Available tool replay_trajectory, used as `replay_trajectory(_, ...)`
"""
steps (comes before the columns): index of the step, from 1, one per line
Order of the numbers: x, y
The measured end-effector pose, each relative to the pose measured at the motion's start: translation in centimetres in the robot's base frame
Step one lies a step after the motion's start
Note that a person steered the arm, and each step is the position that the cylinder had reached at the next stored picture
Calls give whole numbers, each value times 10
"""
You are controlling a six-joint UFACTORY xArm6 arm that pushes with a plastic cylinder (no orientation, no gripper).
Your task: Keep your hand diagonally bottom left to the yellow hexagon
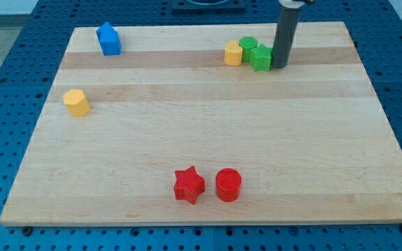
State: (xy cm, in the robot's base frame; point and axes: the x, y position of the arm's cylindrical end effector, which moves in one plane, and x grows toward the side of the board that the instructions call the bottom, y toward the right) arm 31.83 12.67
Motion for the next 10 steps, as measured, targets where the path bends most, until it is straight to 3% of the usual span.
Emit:
replay_trajectory(2, 62, -23)
replay_trajectory(4, 134, -121)
replay_trajectory(8, 154, -332)
replay_trajectory(10, 139, -401)
